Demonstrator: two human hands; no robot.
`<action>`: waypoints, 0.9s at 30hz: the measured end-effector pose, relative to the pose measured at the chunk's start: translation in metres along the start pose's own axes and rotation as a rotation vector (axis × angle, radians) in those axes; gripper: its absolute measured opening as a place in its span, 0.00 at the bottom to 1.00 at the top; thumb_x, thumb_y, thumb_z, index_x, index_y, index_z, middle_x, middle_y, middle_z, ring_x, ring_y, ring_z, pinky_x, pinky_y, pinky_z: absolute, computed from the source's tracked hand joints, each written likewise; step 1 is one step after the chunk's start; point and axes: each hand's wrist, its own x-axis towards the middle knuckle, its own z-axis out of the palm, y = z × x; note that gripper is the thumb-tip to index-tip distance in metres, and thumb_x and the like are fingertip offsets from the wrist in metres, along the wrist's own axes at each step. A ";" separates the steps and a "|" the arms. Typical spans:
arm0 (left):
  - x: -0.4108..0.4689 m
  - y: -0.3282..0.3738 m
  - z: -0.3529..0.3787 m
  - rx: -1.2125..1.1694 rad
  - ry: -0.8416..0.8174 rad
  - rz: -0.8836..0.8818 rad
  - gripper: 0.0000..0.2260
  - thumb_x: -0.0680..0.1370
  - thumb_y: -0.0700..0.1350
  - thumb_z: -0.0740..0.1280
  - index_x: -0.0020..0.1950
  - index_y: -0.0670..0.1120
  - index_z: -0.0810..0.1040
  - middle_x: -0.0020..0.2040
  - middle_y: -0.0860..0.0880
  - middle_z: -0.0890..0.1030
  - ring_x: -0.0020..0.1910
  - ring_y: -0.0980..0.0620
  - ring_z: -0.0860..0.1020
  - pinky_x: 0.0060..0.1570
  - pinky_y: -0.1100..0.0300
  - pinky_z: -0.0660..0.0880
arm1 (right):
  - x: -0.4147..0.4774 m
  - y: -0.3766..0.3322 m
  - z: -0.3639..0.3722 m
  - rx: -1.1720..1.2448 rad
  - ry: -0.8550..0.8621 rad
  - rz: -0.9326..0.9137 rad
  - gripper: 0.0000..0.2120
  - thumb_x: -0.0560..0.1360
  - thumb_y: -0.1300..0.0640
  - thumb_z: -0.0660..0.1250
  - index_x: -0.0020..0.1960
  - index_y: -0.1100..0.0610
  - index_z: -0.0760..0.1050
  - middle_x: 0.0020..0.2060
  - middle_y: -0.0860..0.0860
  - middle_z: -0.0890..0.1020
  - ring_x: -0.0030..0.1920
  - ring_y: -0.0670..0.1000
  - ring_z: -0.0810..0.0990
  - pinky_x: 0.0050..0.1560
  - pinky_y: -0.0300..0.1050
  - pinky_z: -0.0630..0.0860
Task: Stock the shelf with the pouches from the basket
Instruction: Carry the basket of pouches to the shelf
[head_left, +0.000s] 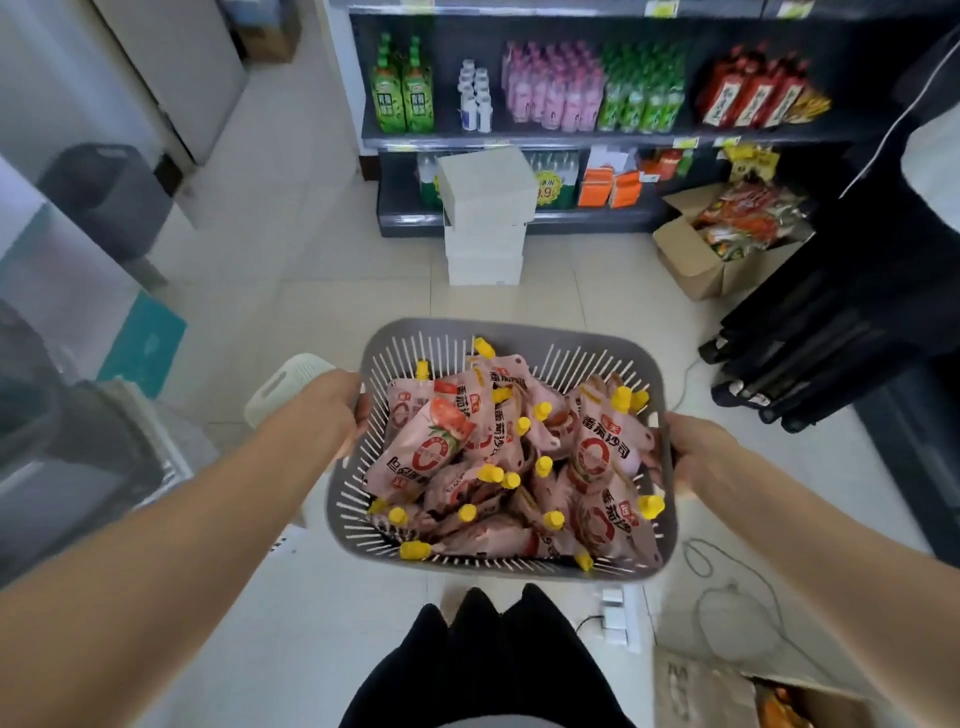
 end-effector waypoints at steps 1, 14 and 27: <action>0.007 0.019 0.010 0.003 -0.028 0.018 0.10 0.77 0.43 0.61 0.35 0.46 0.72 0.30 0.51 0.74 0.23 0.56 0.71 0.23 0.66 0.70 | 0.007 -0.014 0.008 0.009 -0.001 0.002 0.16 0.80 0.53 0.53 0.37 0.55 0.71 0.15 0.49 0.74 0.16 0.48 0.71 0.26 0.34 0.64; 0.085 0.222 0.146 -0.008 -0.032 -0.004 0.13 0.77 0.46 0.63 0.34 0.44 0.74 0.30 0.50 0.76 0.27 0.54 0.73 0.36 0.65 0.76 | 0.115 -0.246 0.114 -0.027 -0.029 -0.034 0.17 0.80 0.57 0.51 0.34 0.55 0.68 0.13 0.49 0.72 0.12 0.47 0.68 0.25 0.35 0.61; 0.169 0.421 0.240 0.036 -0.027 0.013 0.16 0.79 0.46 0.59 0.32 0.44 0.71 0.25 0.50 0.73 0.22 0.54 0.69 0.21 0.65 0.66 | 0.201 -0.448 0.254 -0.042 -0.063 -0.069 0.19 0.81 0.54 0.50 0.33 0.54 0.67 0.13 0.49 0.71 0.12 0.47 0.67 0.21 0.31 0.60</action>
